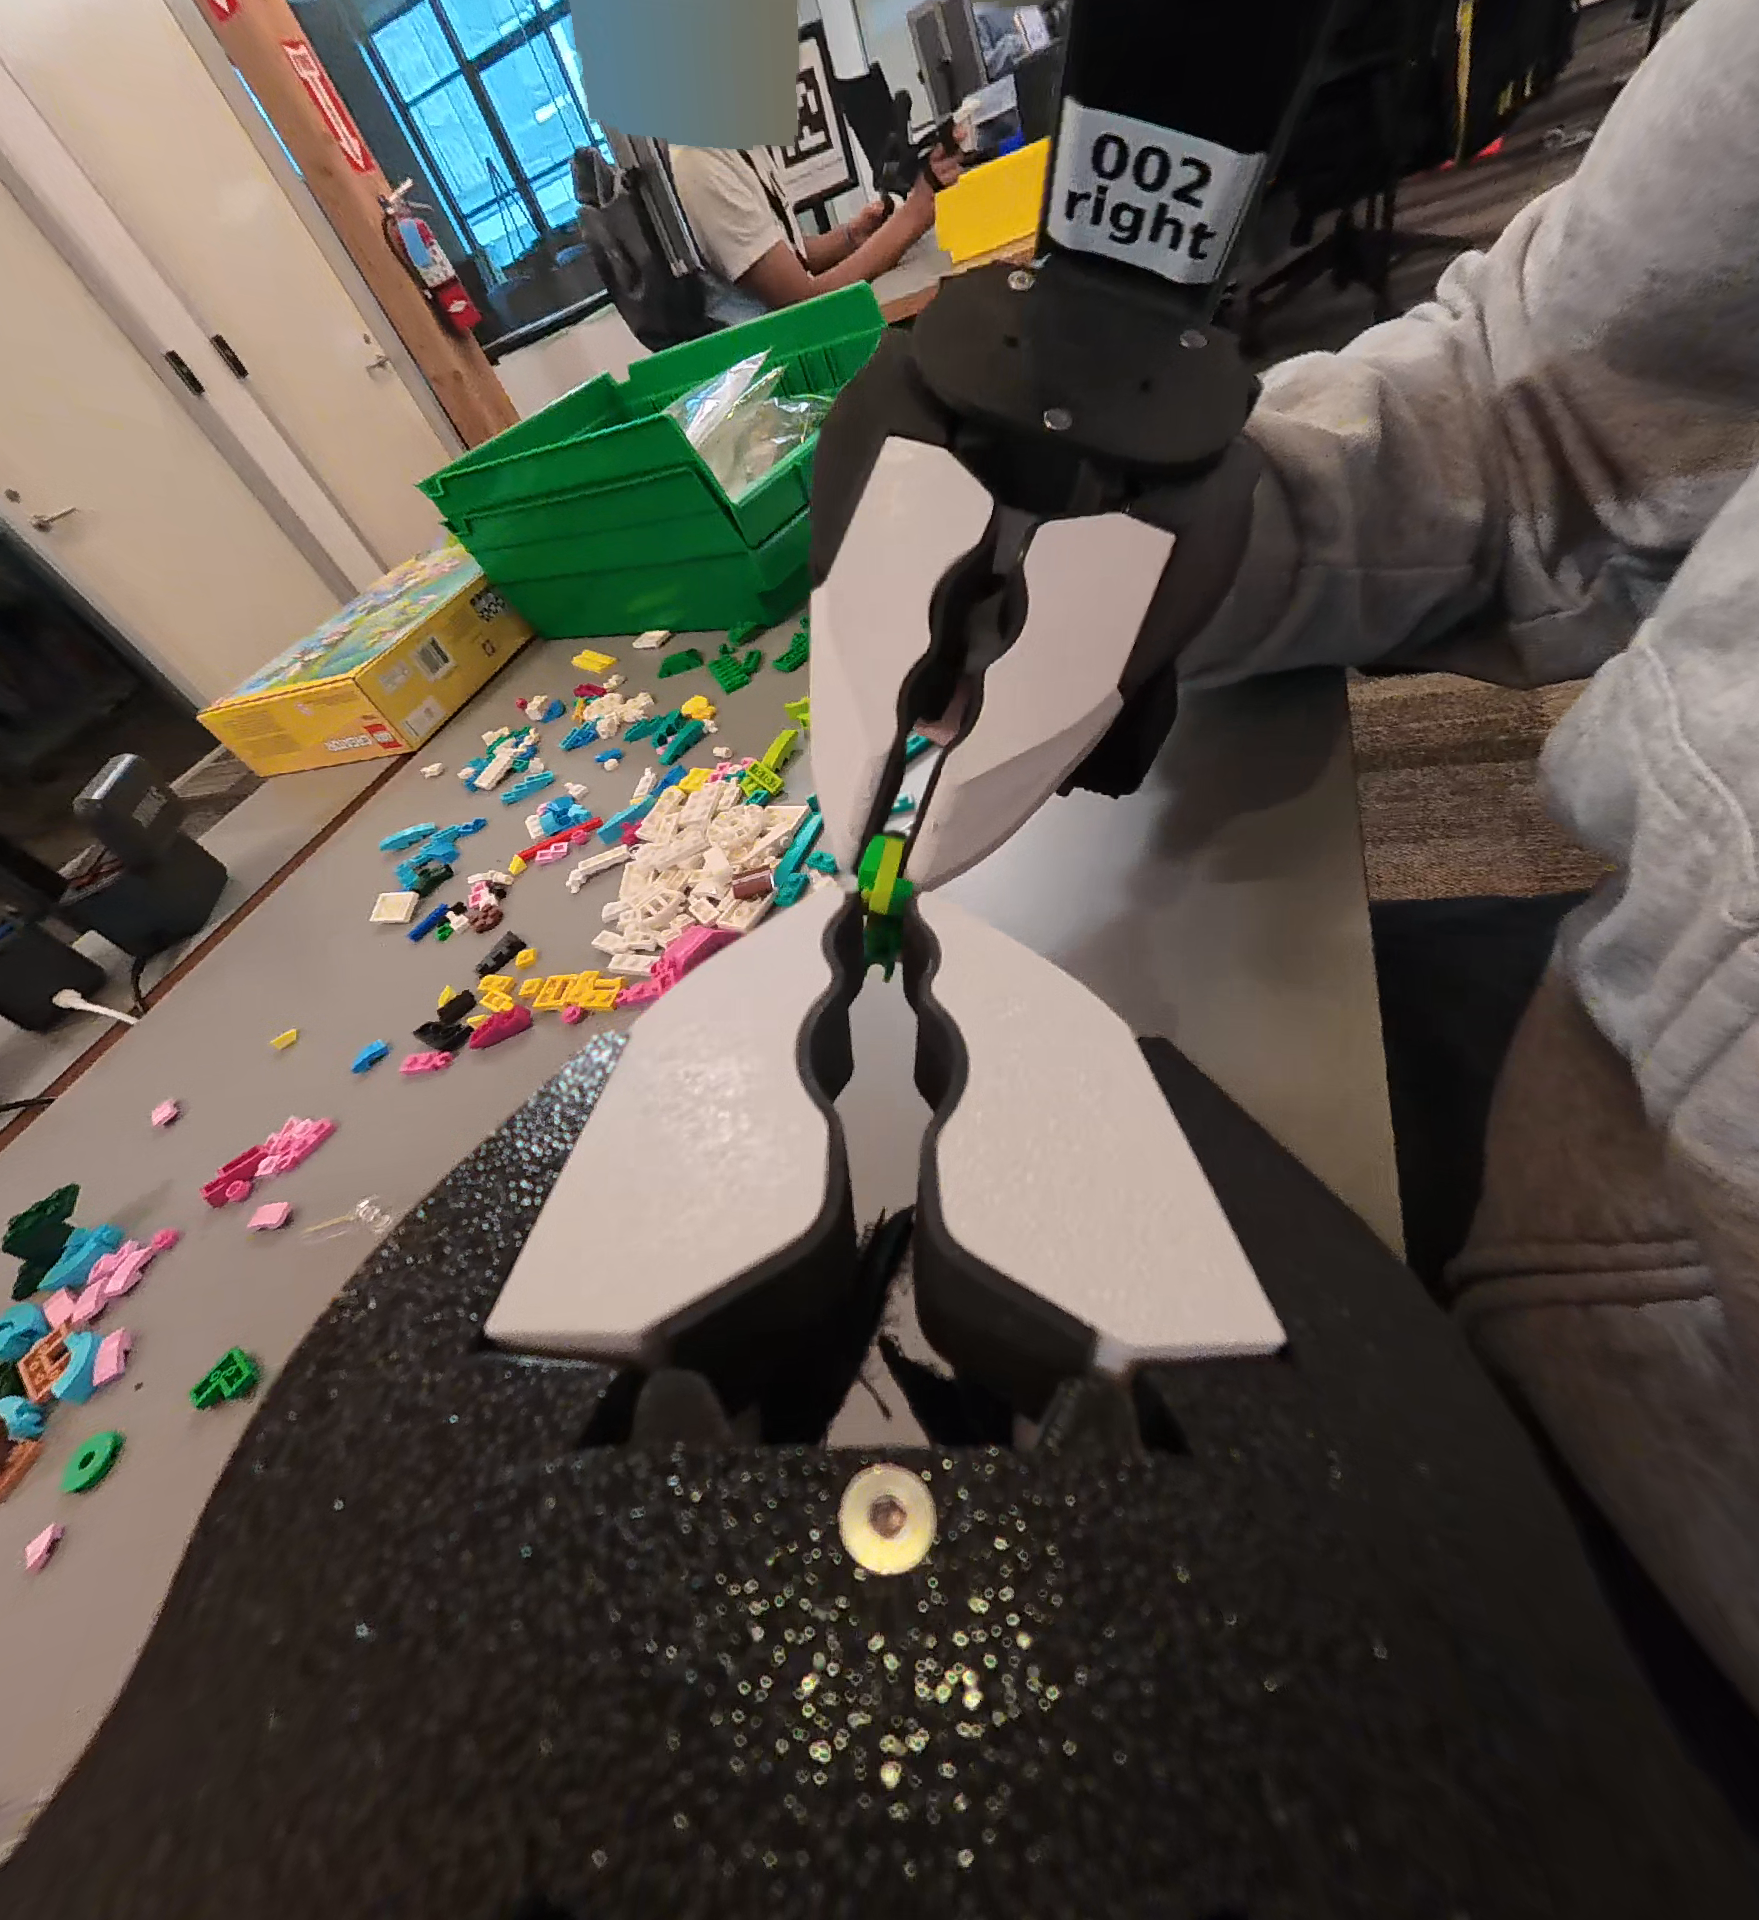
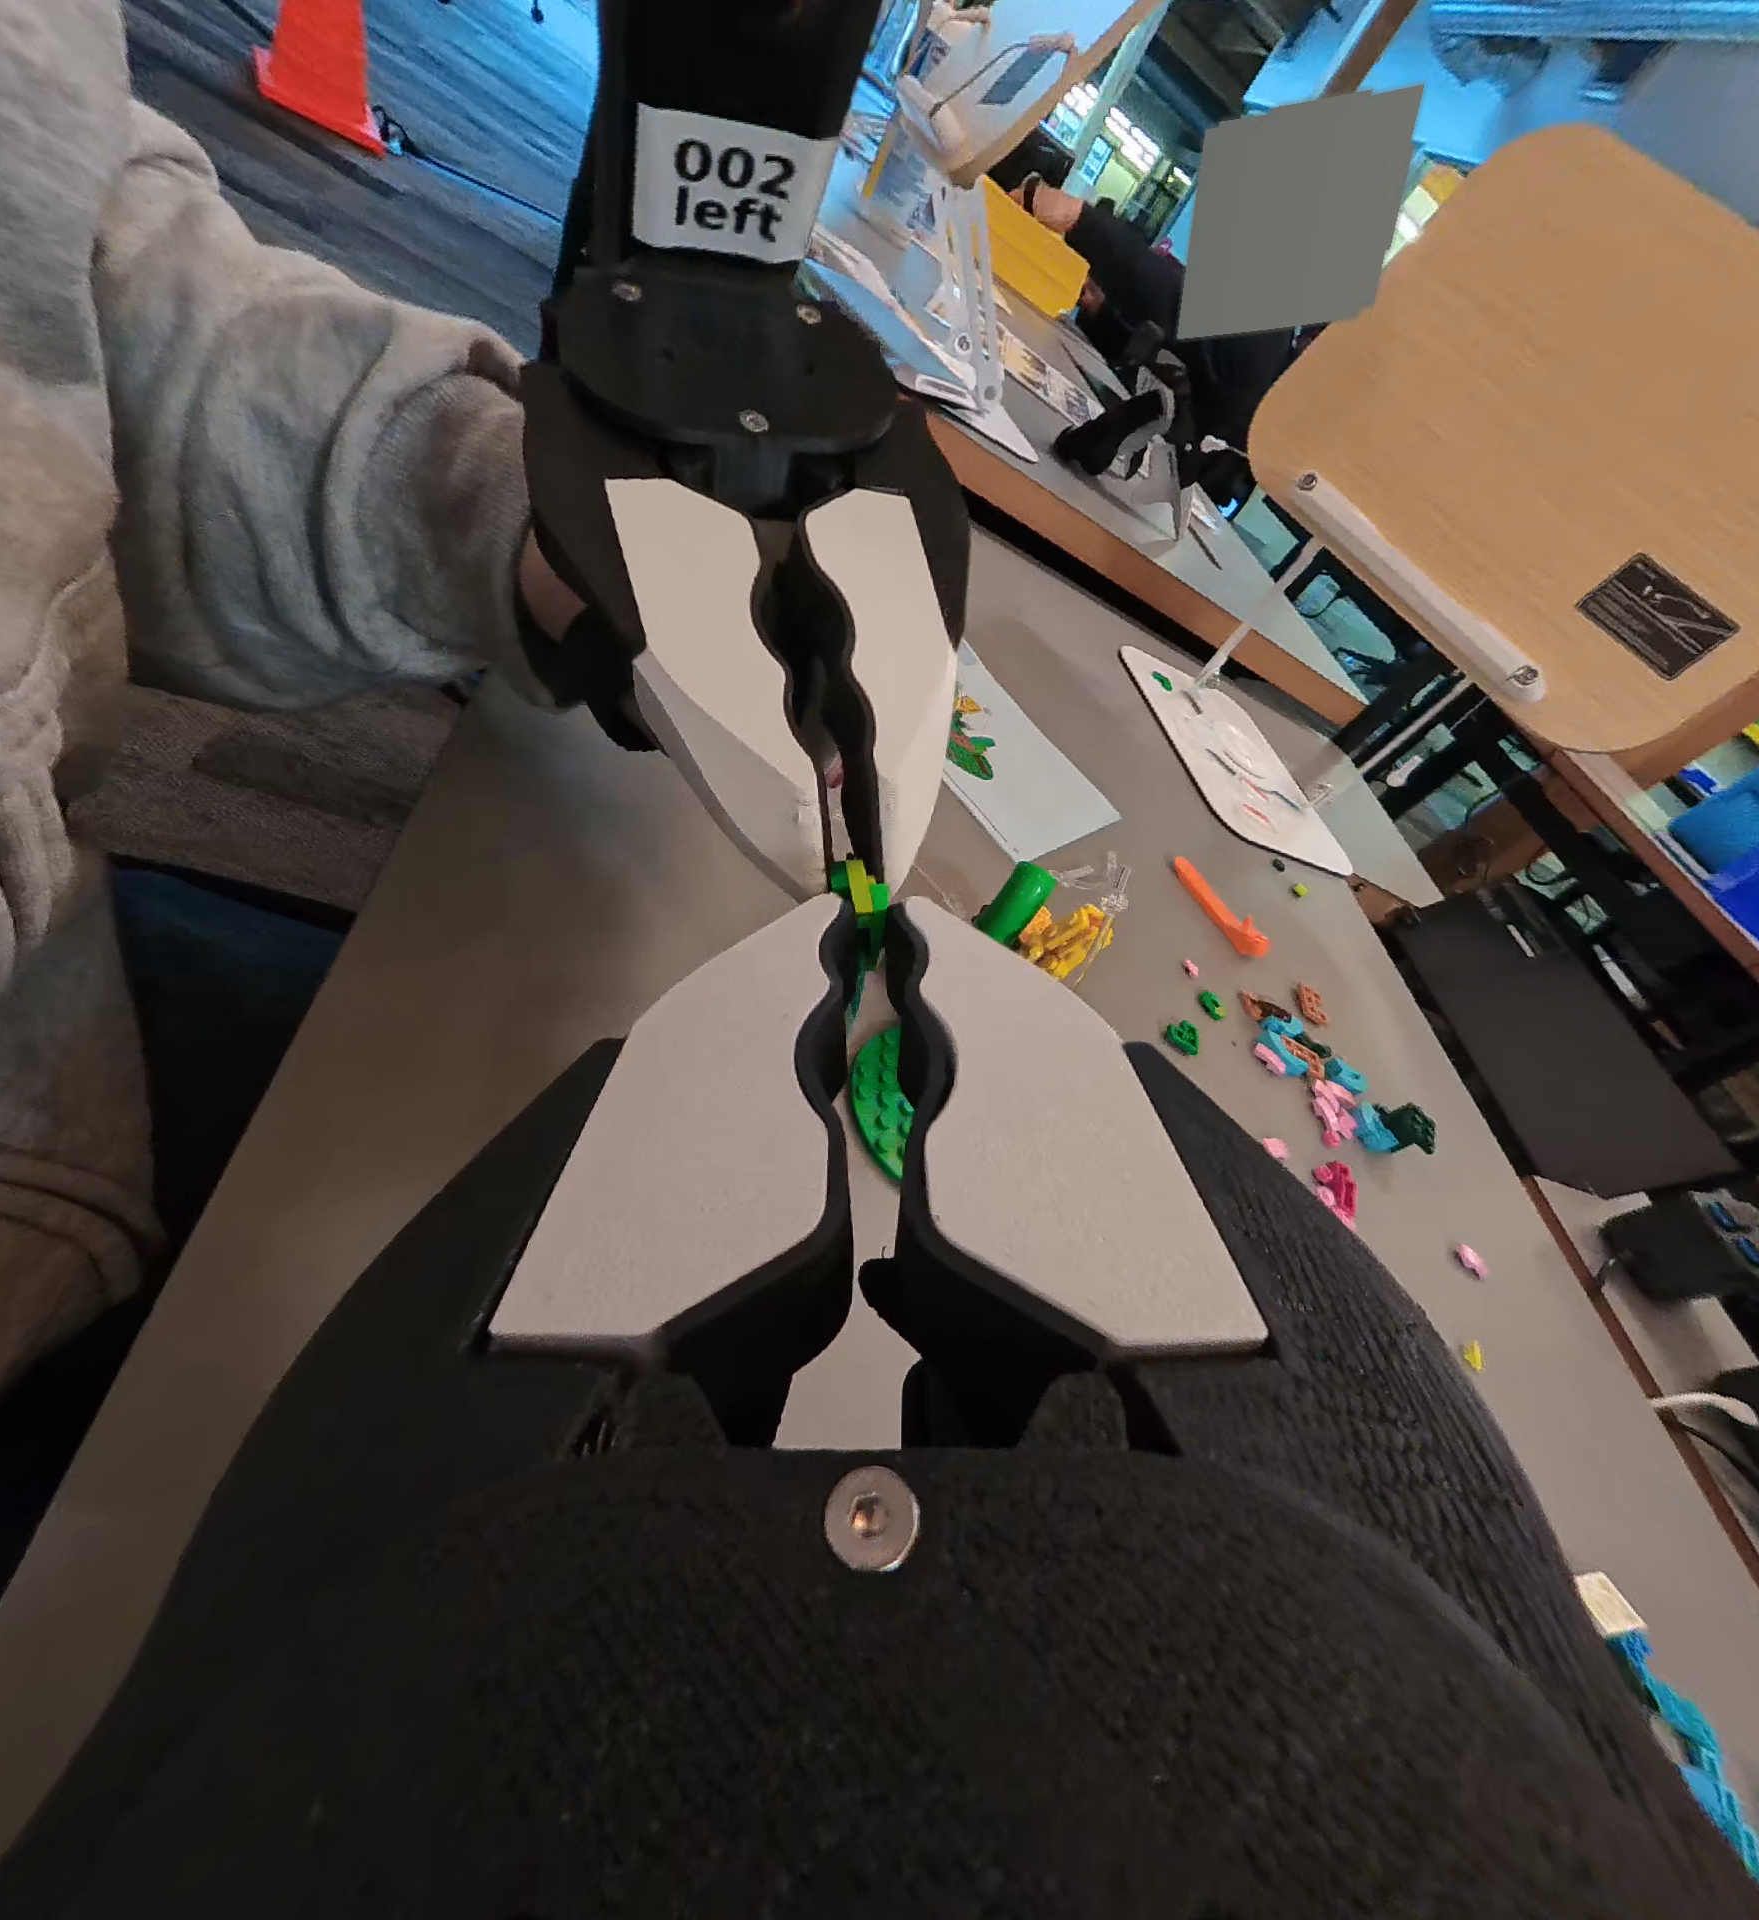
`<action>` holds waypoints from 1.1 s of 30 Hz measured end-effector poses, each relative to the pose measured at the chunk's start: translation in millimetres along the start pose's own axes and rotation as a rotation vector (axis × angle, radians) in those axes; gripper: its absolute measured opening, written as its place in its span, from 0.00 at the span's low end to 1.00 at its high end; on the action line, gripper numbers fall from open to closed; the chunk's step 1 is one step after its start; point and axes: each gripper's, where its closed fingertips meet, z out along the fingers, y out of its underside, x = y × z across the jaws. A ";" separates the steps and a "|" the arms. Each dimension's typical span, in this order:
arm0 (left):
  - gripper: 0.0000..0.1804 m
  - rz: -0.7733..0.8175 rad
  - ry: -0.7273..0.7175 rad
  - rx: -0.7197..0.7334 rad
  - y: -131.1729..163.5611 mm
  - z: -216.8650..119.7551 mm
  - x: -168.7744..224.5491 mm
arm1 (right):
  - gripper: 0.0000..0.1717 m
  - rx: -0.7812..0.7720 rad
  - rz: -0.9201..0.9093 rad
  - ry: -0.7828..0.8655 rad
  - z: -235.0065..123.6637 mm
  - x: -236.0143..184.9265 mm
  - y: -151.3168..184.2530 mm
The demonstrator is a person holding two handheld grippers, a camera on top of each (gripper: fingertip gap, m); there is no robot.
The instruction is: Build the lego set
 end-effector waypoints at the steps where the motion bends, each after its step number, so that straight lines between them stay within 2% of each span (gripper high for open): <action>1: 0.04 0.000 -0.002 -0.002 0.9 0.4 -0.2 | 0.02 -0.005 -0.010 0.003 0.3 -0.1 0.9; 7: 0.04 0.001 0.008 0.001 1.0 1.5 1.8 | 0.02 -0.001 -0.079 -0.005 -1.3 -2.6 1.5; 10: 0.07 -0.127 0.072 0.026 -4.3 0.5 3.2 | 0.02 0.059 -0.186 0.026 -4.9 -2.5 -4.0; 13: 0.22 -0.300 0.166 0.054 -9.3 -2.0 4.8 | 0.02 0.078 -0.368 0.067 -8.7 -5.1 -5.6; 15: 0.24 -0.415 0.228 0.065 -9.8 -1.9 6.3 | 0.02 0.096 -0.469 0.091 -10.9 -8.0 -7.5; 20: 0.22 -0.585 0.378 0.061 -6.0 1.2 19.8 | 0.02 0.136 -0.601 0.097 -12.7 -18.0 -12.2; 26: 0.11 -0.584 0.443 0.102 -8.5 1.0 27.9 | 0.02 0.134 -0.671 0.097 -12.0 -23.1 -11.6; 33: 0.13 -0.623 0.483 0.111 -7.8 0.3 30.0 | 0.02 0.137 -0.699 0.118 -11.9 -22.8 -13.1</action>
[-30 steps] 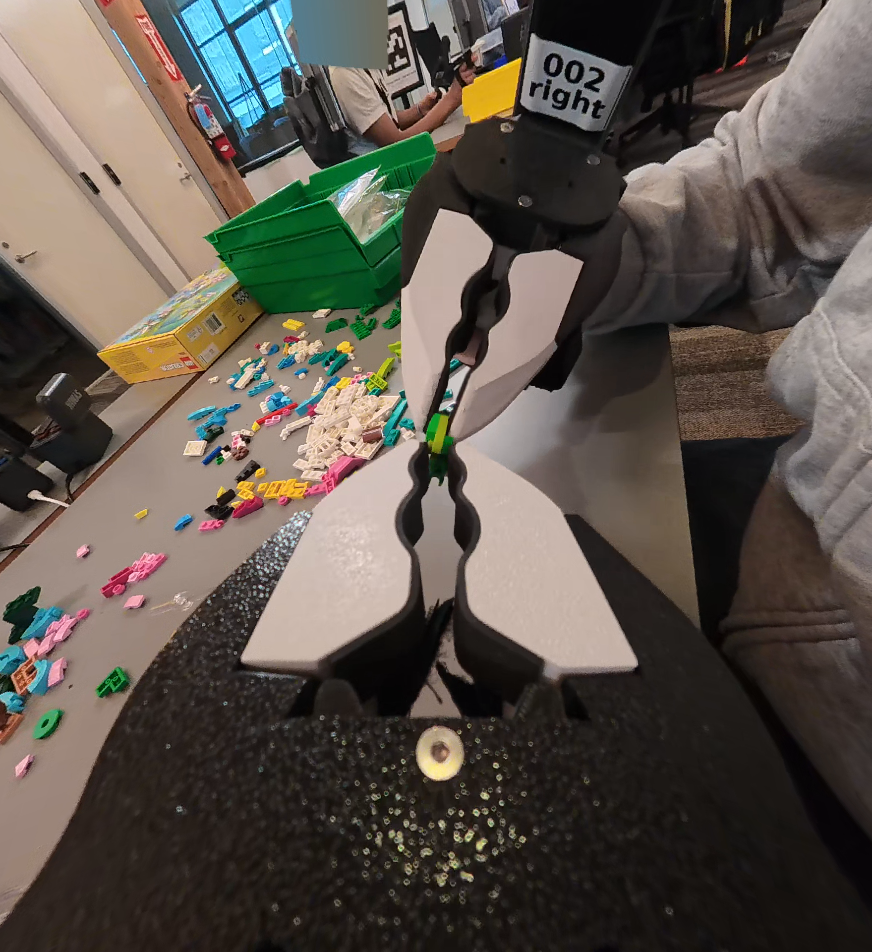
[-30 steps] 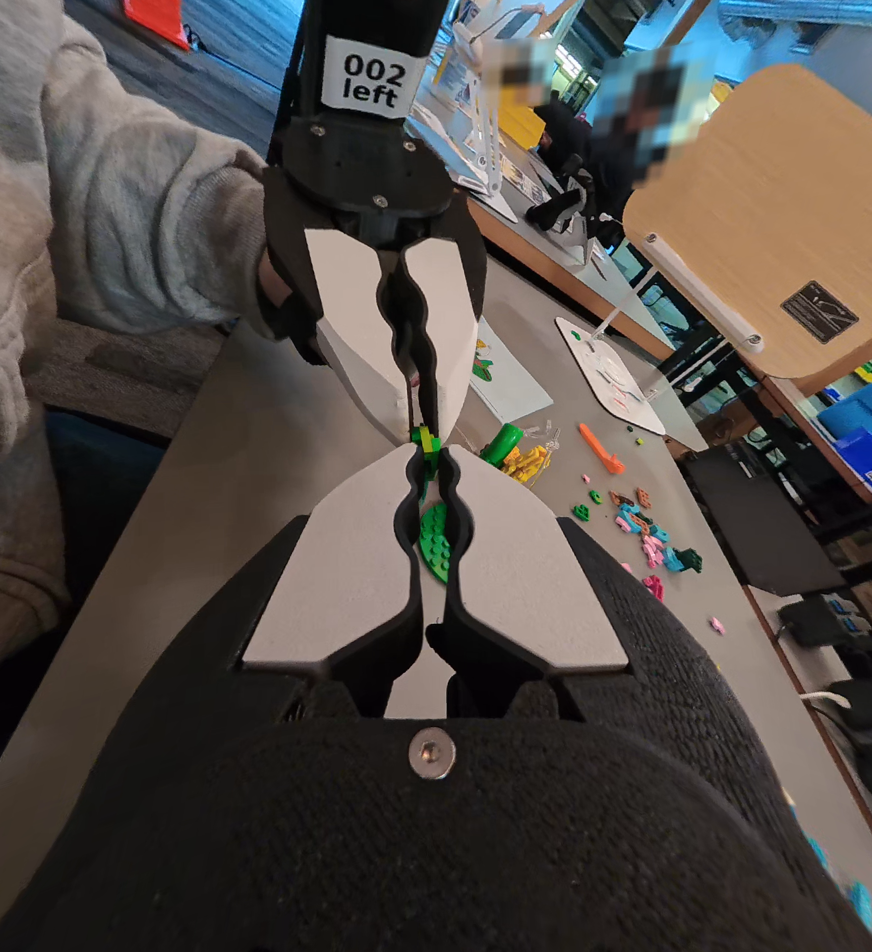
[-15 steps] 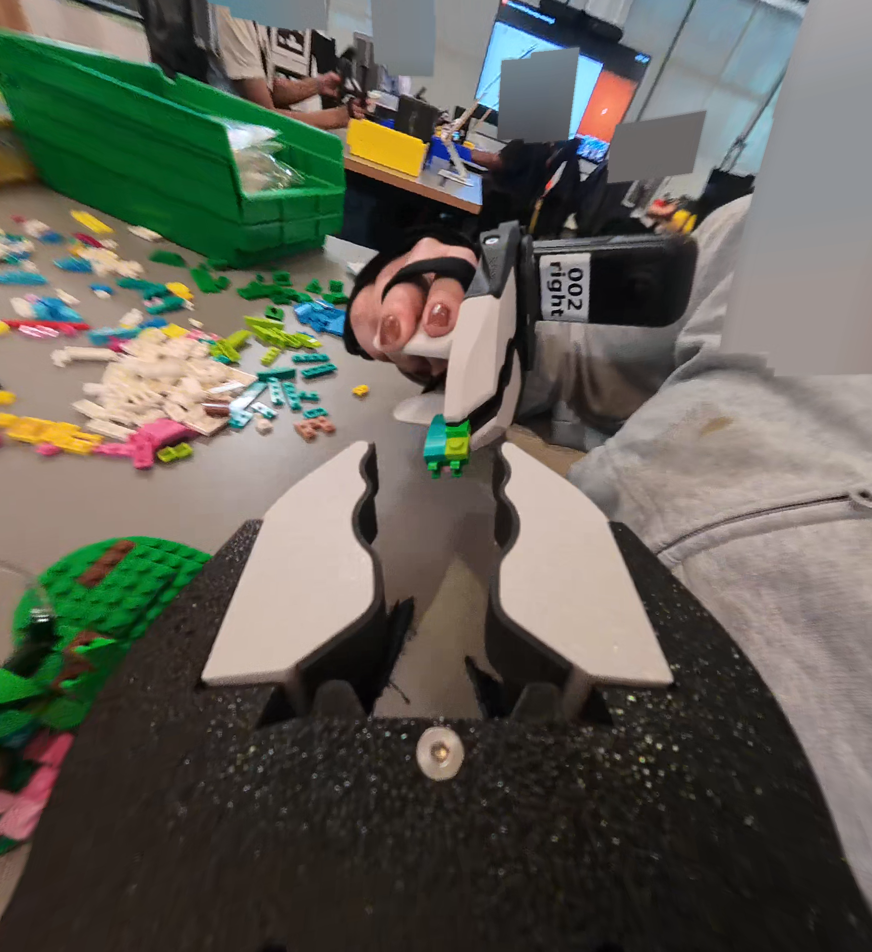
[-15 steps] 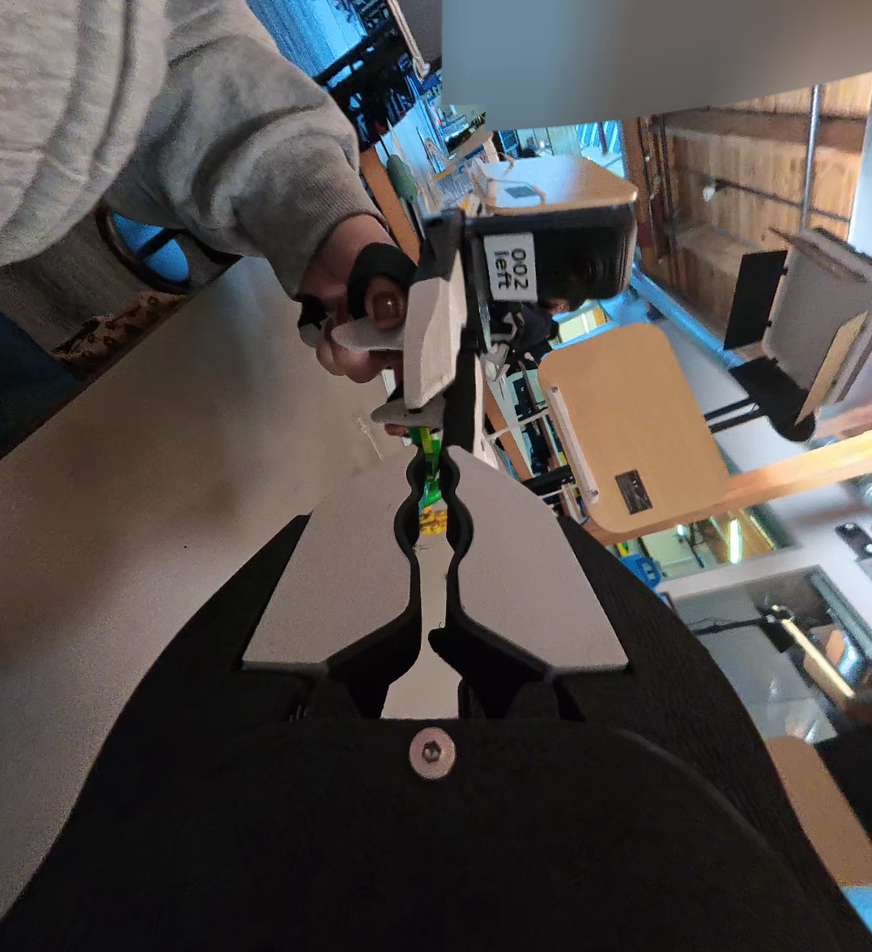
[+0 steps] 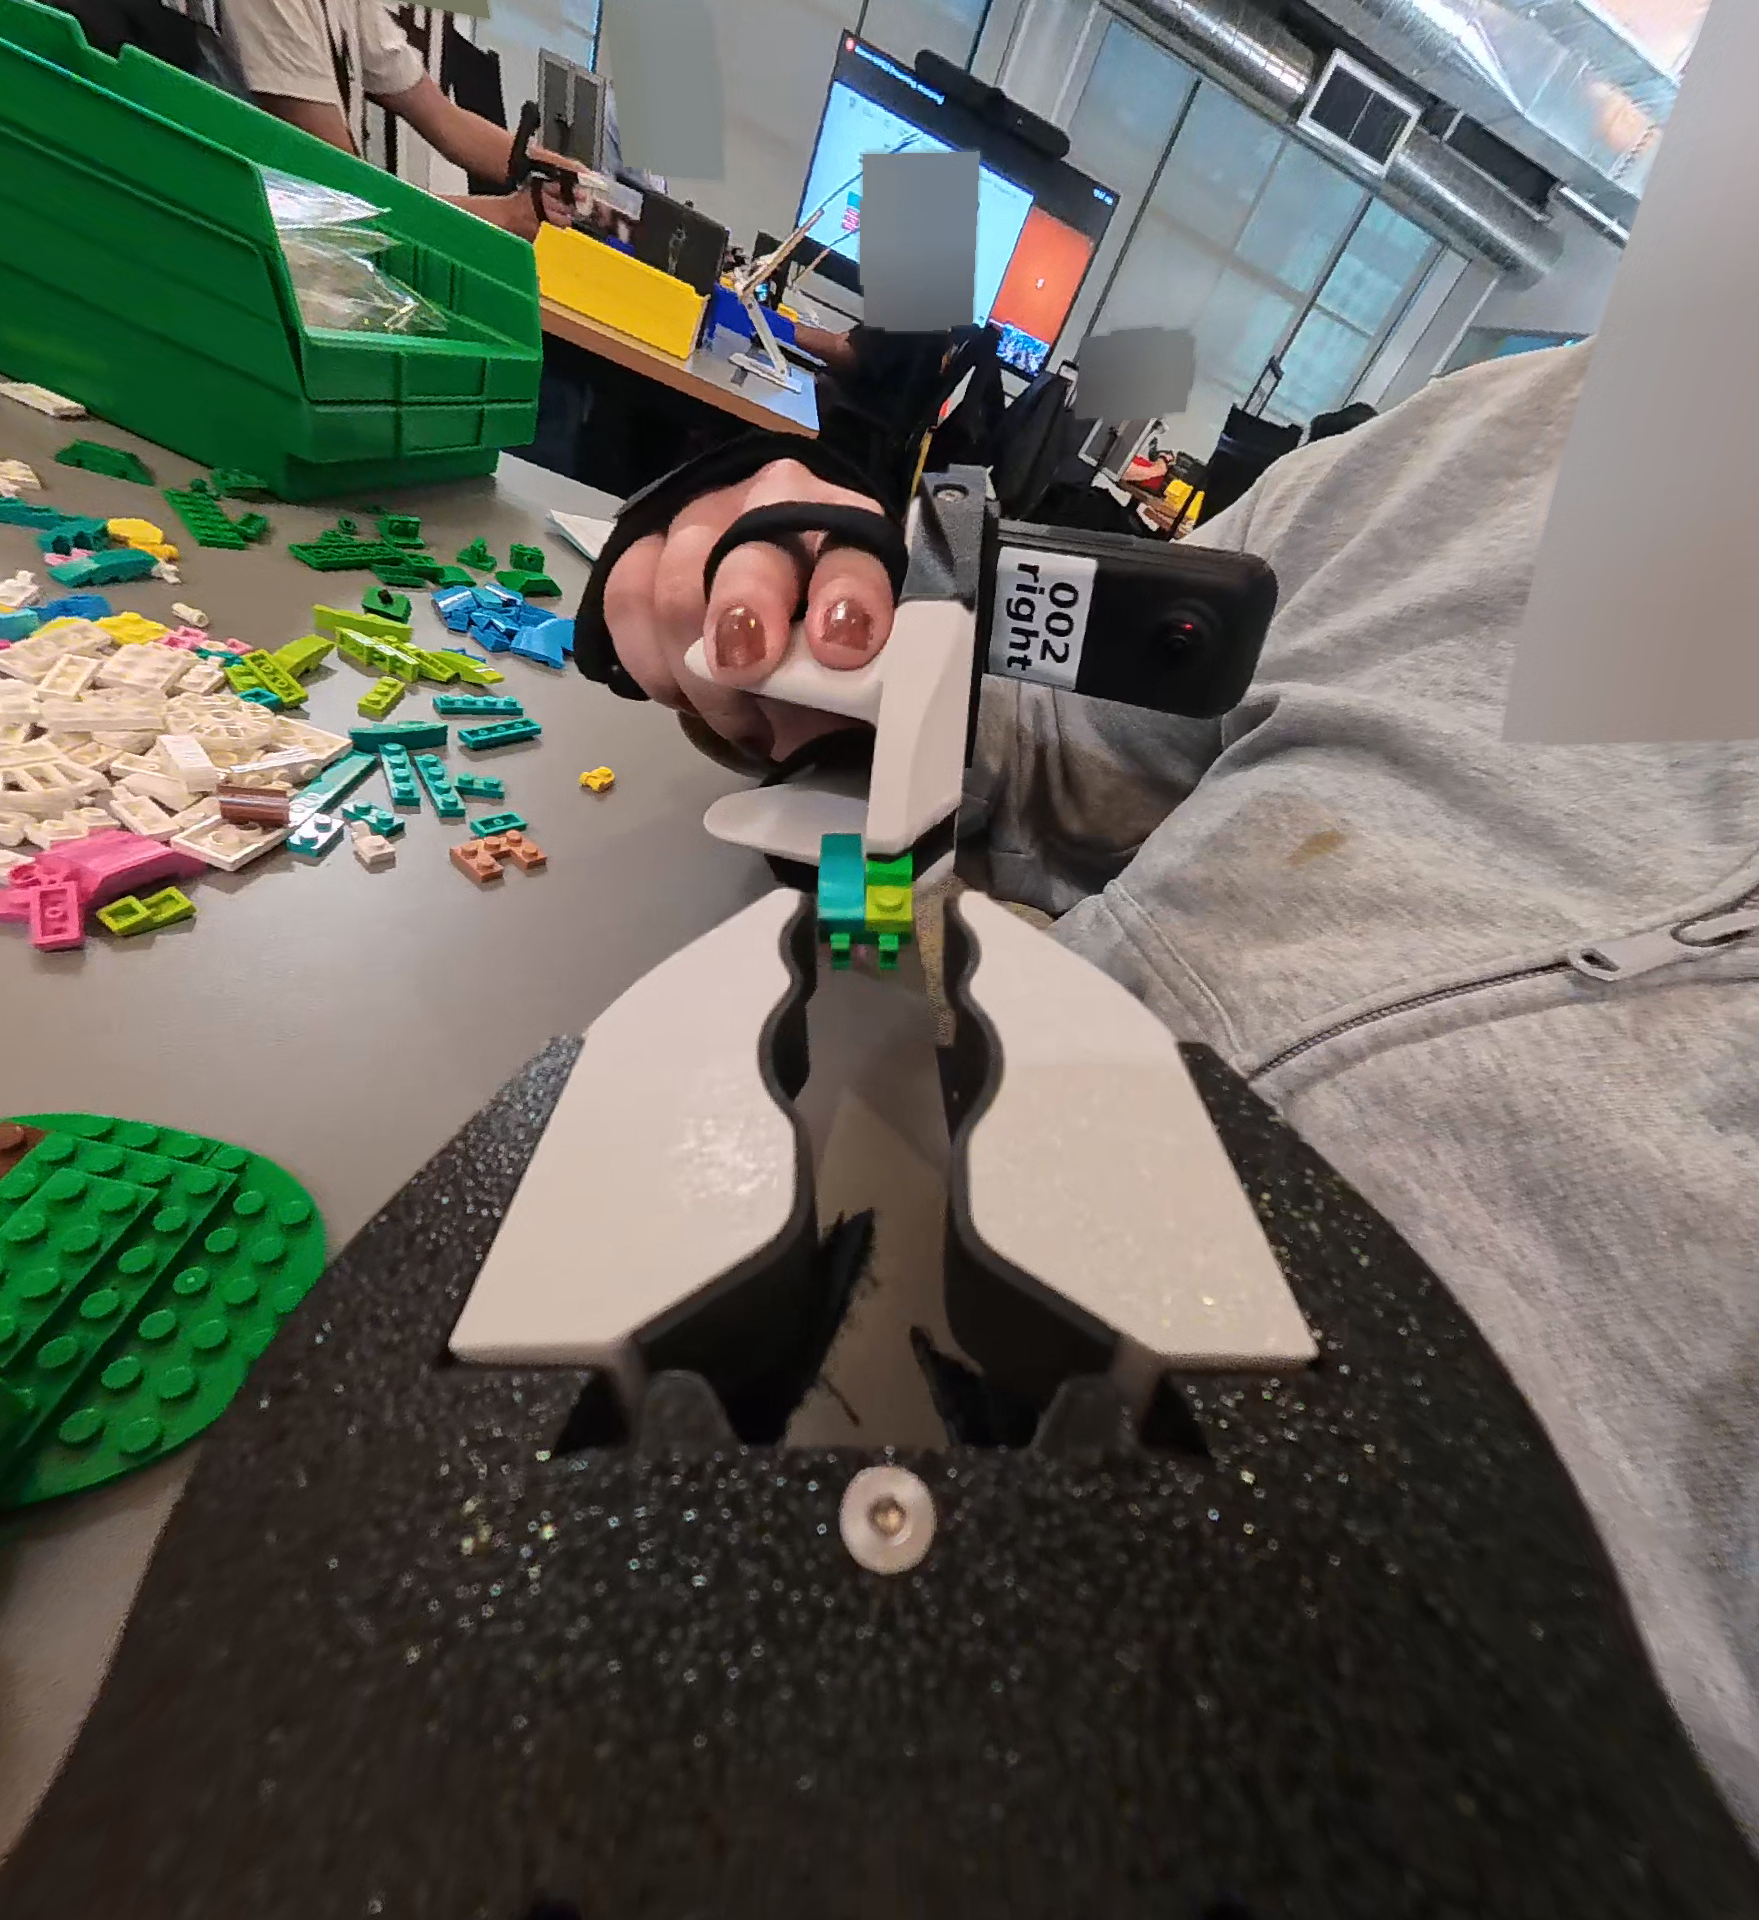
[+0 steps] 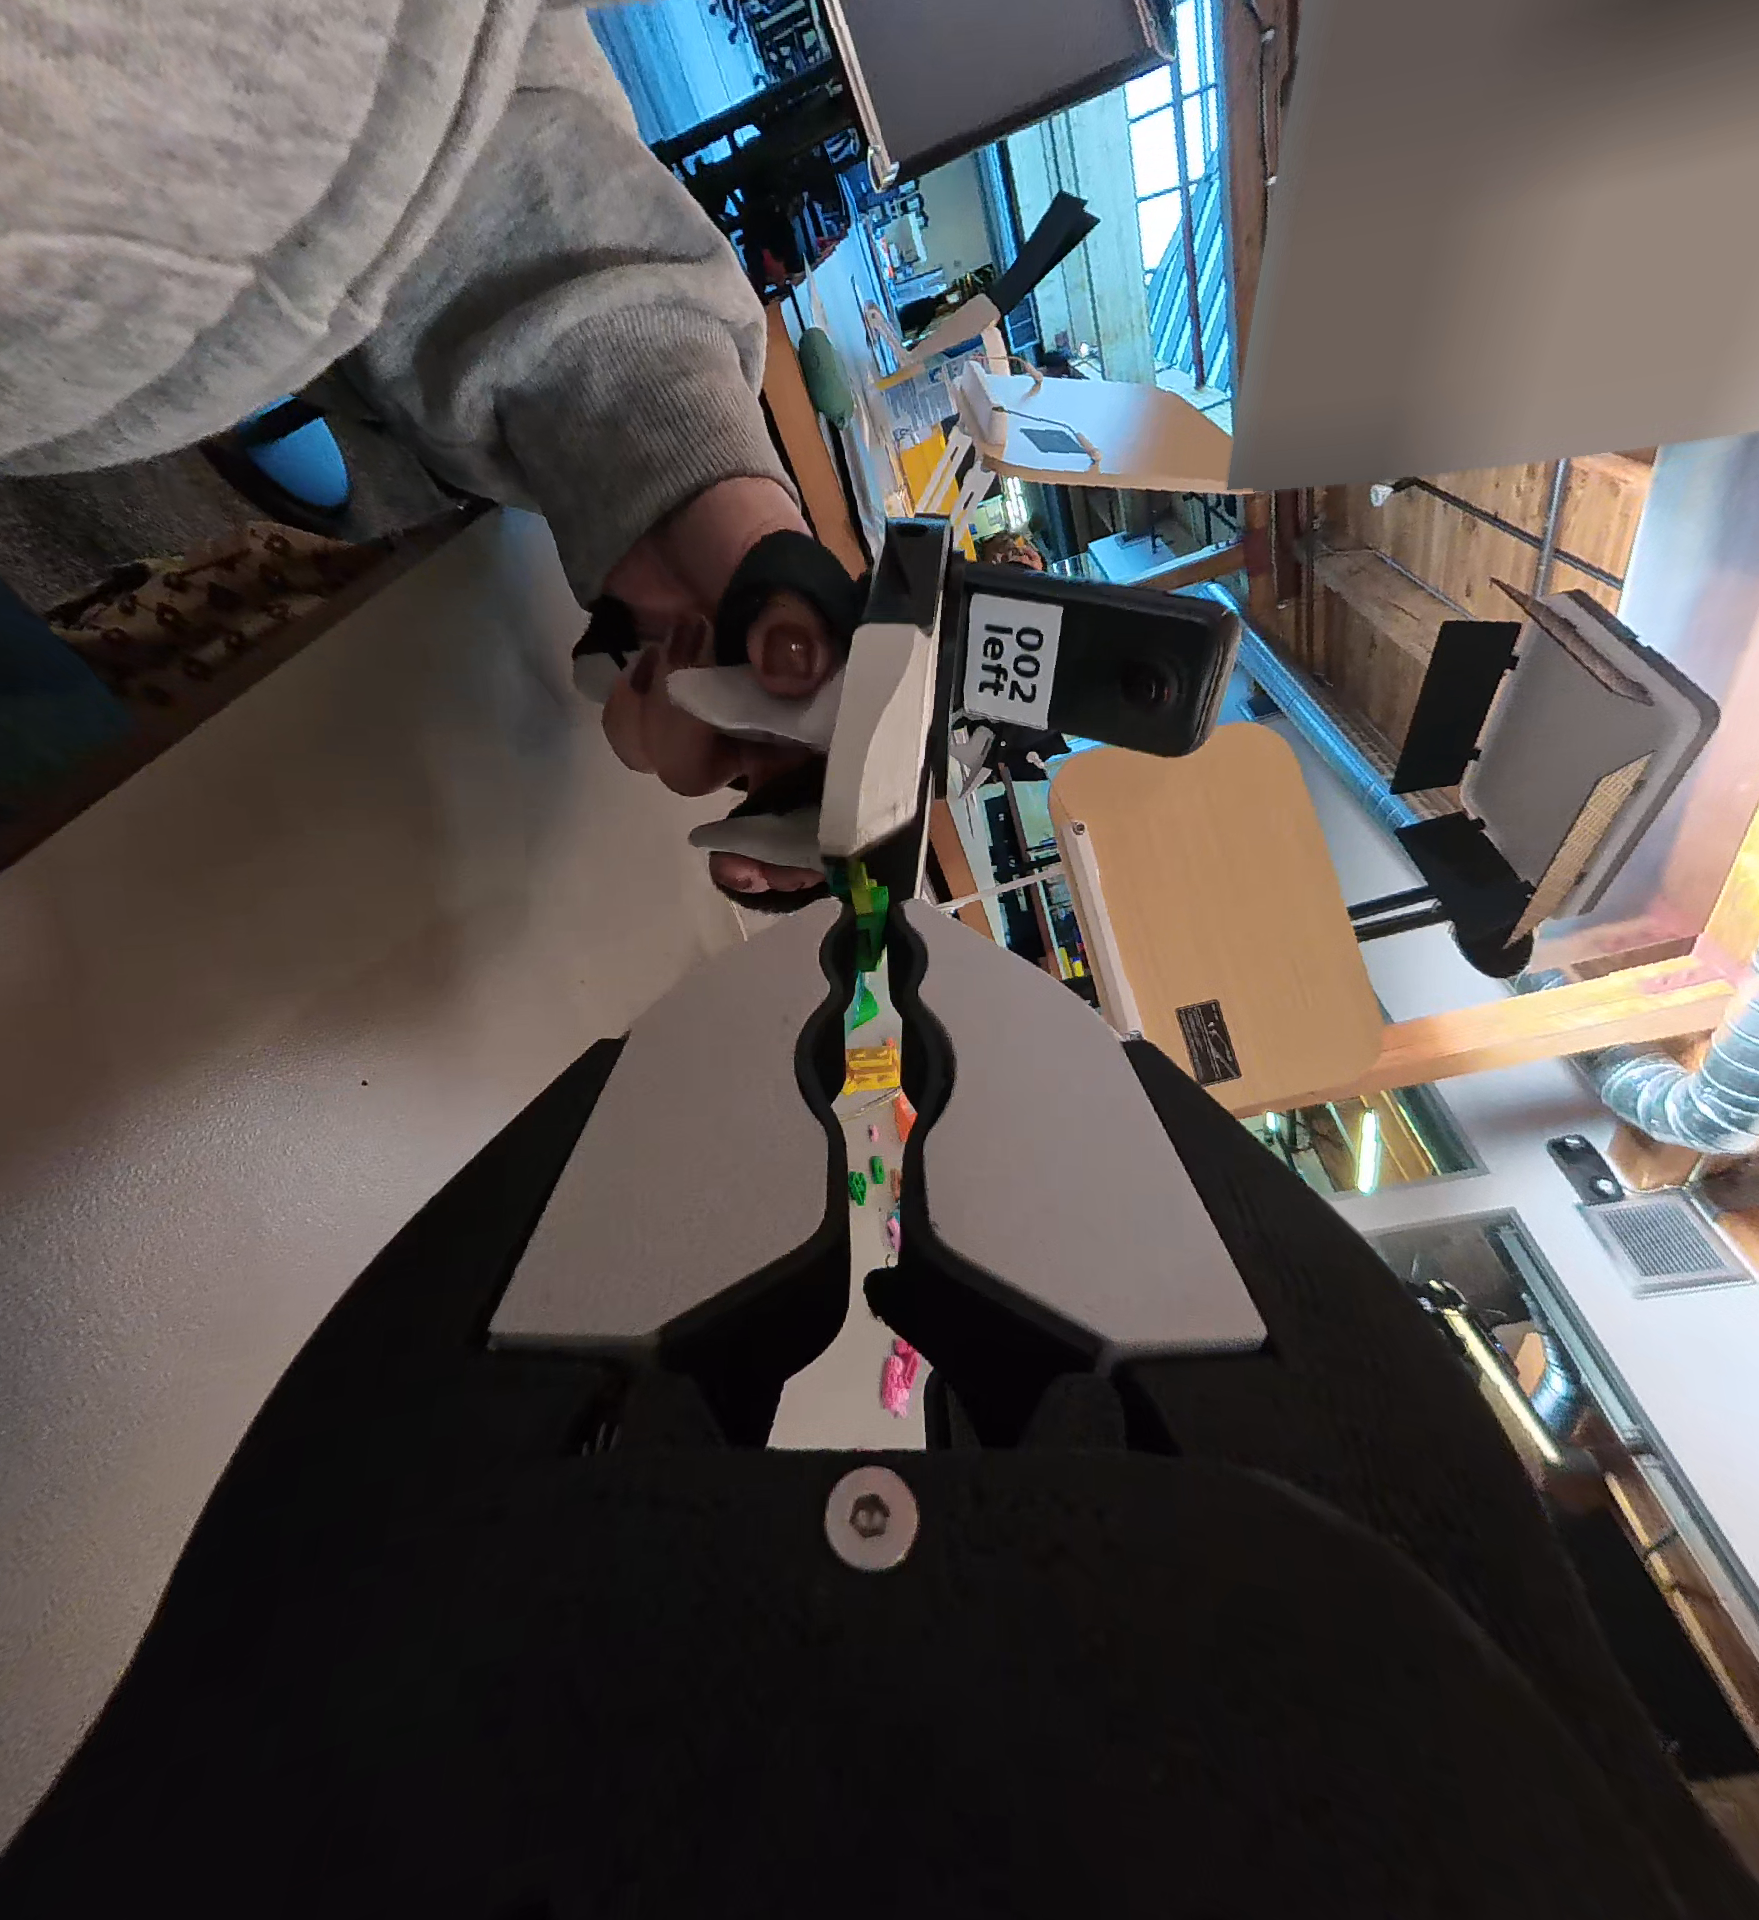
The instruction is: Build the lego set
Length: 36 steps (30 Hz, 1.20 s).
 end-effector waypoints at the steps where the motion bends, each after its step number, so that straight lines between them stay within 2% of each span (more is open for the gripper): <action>1: 0.12 -0.003 0.002 0.002 -0.1 0.2 0.0 | 0.02 0.000 -0.001 -0.003 0.2 -0.7 0.0; 2: 0.09 0.005 -0.008 0.003 0.1 0.1 -1.3 | 0.02 0.004 -0.003 -0.001 0.4 -0.9 -0.6; 6: 0.09 0.076 -0.048 0.006 -1.4 -2.3 -3.2 | 0.02 0.001 -0.010 0.040 1.8 1.4 -0.6; 9: 0.09 0.166 -0.145 -0.022 0.9 -8.3 -13.0 | 0.16 0.011 0.080 0.064 -0.1 6.8 2.2; 12: 0.09 0.275 -0.257 -0.062 5.0 -14.2 -25.1 | 0.18 0.004 0.237 0.115 -4.2 17.8 19.6; 16: 0.09 0.374 -0.362 -0.081 12.0 -17.4 -37.8 | 0.15 0.001 0.469 0.232 -7.5 33.2 44.2; 19: 0.09 0.402 -0.409 -0.040 10.4 -20.8 -41.1 | 0.11 -0.022 0.549 0.347 -13.5 47.6 58.7; 25: 0.09 0.468 -0.458 0.054 -0.6 -28.0 -37.3 | 0.04 -0.074 0.596 0.456 -24.2 60.3 79.1; 36: 0.09 0.478 -0.471 0.164 -12.2 -38.3 -33.0 | 0.01 -0.113 0.567 0.465 -23.7 58.4 86.6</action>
